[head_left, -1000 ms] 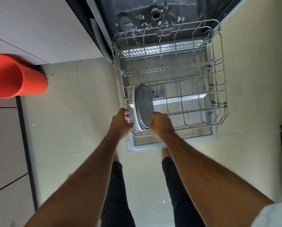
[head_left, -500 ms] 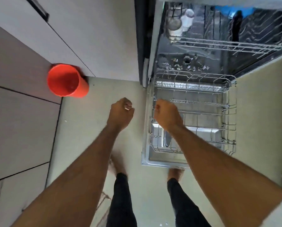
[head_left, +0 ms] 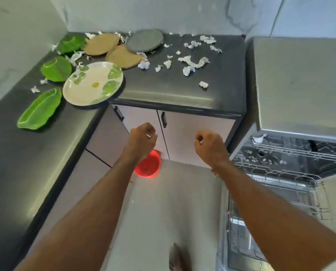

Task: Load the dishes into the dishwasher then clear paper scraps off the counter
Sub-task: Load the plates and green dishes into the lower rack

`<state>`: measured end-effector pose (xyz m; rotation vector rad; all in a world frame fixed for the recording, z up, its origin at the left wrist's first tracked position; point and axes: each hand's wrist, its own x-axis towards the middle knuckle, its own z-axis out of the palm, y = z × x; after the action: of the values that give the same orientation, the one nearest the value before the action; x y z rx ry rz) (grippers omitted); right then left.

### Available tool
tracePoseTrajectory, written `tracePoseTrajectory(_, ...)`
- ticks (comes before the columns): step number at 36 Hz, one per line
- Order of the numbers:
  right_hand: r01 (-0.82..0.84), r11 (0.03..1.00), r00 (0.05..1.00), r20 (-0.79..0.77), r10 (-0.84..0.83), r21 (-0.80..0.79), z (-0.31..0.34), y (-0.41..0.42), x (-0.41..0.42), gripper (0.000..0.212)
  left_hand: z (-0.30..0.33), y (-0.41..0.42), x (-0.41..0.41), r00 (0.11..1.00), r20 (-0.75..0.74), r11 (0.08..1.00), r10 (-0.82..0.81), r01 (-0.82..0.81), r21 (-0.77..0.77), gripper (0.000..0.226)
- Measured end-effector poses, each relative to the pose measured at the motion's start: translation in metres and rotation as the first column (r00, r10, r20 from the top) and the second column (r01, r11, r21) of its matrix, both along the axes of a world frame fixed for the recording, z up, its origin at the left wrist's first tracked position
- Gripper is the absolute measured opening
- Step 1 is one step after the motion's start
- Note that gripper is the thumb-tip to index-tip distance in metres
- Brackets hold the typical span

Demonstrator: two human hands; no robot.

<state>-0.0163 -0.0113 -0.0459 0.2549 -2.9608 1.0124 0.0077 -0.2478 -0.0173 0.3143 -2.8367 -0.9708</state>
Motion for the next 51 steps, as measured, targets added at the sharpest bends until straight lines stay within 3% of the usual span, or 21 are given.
tracePoseTrajectory(6,-0.049,0.999,0.993,-0.105,0.049,0.007,0.066,-0.051,-0.028,0.009,0.054,-0.050,-0.025,0.991,-0.111,0.997,0.077,-0.078,-0.011,0.008)
tracePoseTrajectory(14,-0.116,0.993,0.976,-0.186,0.115,0.004,0.105,-0.095,-0.089,0.009,0.091,-0.084,-0.059,0.981,-0.176,0.996,0.083,-0.087,-0.016,0.004)
tracePoseTrajectory(24,-0.212,0.976,0.970,-0.129,0.205,-0.043,0.110,-0.164,-0.190,0.006,0.096,-0.139,-0.133,0.979,-0.106,0.982,0.176,-0.183,-0.056,0.006)
tracePoseTrajectory(31,-0.279,0.960,0.954,-0.105,0.280,0.027,0.112,-0.196,-0.252,0.007,0.104,-0.157,-0.182,0.959,-0.116,0.965,0.260,-0.261,0.003,0.007)
tracePoseTrajectory(40,-0.239,0.971,0.966,-0.098,0.240,0.021,0.117,-0.243,-0.322,0.006,0.107,-0.204,-0.236,0.962,-0.128,0.970,0.241,-0.244,-0.003,0.008)
tracePoseTrajectory(51,-0.056,0.998,0.998,-0.024,0.055,-0.034,0.108,-0.294,-0.385,0.006,0.099,-0.288,-0.329,0.983,-0.081,0.986,0.166,-0.167,-0.009,0.009)
